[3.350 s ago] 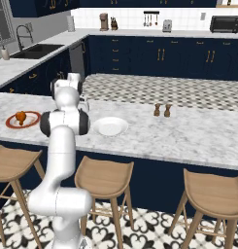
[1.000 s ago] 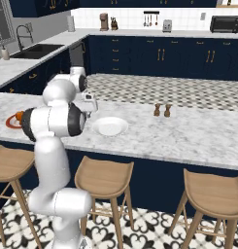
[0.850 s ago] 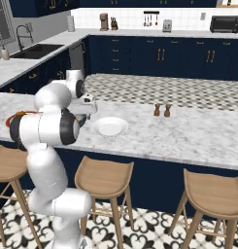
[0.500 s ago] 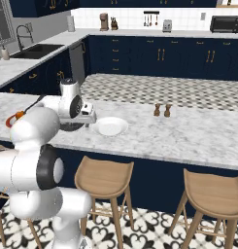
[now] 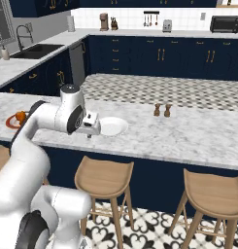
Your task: Pick the chicken drumstick and lemon from their plates and place them in the bowl. Then put the bowl in the fridge.
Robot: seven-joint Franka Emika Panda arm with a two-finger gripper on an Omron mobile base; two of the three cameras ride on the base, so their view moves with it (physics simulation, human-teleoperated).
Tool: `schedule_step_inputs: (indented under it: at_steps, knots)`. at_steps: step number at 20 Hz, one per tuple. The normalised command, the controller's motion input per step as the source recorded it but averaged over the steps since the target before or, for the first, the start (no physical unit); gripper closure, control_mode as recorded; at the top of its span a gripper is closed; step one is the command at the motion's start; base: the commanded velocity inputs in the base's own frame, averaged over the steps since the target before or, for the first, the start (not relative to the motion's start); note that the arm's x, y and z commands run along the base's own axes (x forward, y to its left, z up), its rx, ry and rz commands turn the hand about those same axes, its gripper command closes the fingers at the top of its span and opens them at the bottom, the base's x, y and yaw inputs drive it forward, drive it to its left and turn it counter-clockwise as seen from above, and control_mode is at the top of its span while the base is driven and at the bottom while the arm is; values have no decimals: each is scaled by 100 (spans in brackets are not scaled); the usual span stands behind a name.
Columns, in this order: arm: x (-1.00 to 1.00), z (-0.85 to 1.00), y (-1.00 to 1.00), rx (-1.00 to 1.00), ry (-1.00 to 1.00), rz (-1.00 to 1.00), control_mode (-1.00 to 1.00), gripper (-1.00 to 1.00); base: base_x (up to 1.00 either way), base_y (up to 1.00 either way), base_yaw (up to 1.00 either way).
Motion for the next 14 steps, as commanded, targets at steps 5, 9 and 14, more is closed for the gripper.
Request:
schedule_step_inputs:
  at_steps: [5,9,14]
  knots:
    - [-89,23,0,-4,0,-6,-100,-100,0,0,0]
    - [-68,28,-15,-1,0,-10,-100,-100,0,0,0]
    - [-7,31,-2,0,4,0,-100,-100,0,0,0]
